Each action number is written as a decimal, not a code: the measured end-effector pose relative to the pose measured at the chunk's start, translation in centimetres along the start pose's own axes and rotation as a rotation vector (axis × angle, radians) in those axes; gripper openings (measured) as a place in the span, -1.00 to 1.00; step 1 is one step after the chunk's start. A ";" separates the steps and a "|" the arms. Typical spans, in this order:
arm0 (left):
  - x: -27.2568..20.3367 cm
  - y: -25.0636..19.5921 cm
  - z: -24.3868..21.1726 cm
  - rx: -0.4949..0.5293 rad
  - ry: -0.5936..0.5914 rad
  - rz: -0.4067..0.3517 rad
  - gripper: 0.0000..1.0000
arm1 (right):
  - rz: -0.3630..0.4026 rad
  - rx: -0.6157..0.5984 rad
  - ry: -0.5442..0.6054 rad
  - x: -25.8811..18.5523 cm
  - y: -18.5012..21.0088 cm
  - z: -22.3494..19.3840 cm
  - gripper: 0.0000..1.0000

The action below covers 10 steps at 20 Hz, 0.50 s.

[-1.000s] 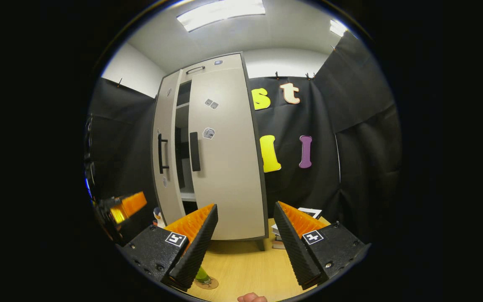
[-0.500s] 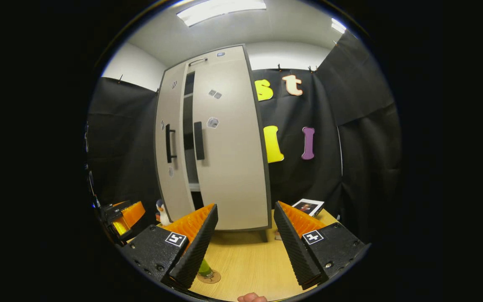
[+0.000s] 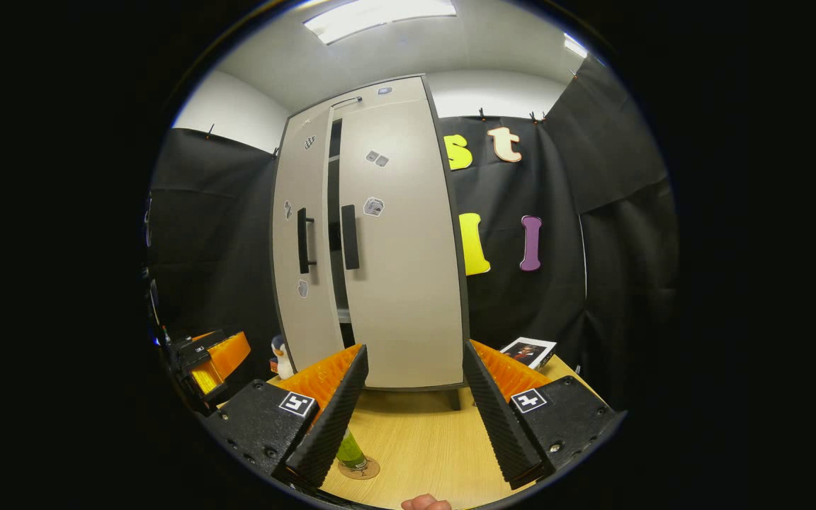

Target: Grasp the bottle in the cabinet with the left hand and place it on the coaster, then close the right door with the right hand and the left door with the left hand.

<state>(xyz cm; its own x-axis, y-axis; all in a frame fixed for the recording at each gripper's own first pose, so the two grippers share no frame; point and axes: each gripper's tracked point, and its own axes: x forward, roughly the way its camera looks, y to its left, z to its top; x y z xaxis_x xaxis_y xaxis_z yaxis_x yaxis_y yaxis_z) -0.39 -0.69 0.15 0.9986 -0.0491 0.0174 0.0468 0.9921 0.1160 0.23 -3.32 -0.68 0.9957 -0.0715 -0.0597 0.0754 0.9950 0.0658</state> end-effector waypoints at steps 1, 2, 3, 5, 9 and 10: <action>0.1 0.1 0.1 0.004 -0.003 0.001 0.90 | -0.001 0.002 0.000 -0.1 0.0 0.1 0.65; 0.1 0.1 0.1 0.005 -0.003 0.002 0.90 | -0.003 0.003 0.000 -0.1 -0.1 0.1 0.65; 0.1 0.0 0.0 0.005 -0.001 0.001 0.89 | -0.005 0.003 0.003 -0.2 -0.2 0.0 0.65; 0.1 -0.1 -0.1 0.000 0.003 0.000 0.90 | -0.003 0.003 0.005 -0.3 -0.2 -0.1 0.65; 0.1 0.3 -0.3 0.001 0.013 0.008 0.90 | -0.008 0.003 0.011 -0.3 -0.4 -0.3 0.65; 0.1 0.3 -0.3 -0.003 0.012 0.010 0.90 | -0.009 0.002 0.013 -0.4 -0.4 -0.4 0.65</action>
<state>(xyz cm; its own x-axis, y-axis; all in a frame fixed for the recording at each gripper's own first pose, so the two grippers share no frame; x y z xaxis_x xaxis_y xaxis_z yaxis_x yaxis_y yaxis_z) -0.26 -0.34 -0.07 0.9993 -0.0378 0.0065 0.0368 0.9929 0.1130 -0.19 -3.64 -1.10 0.9942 -0.0797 -0.0729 0.0846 0.9942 0.0667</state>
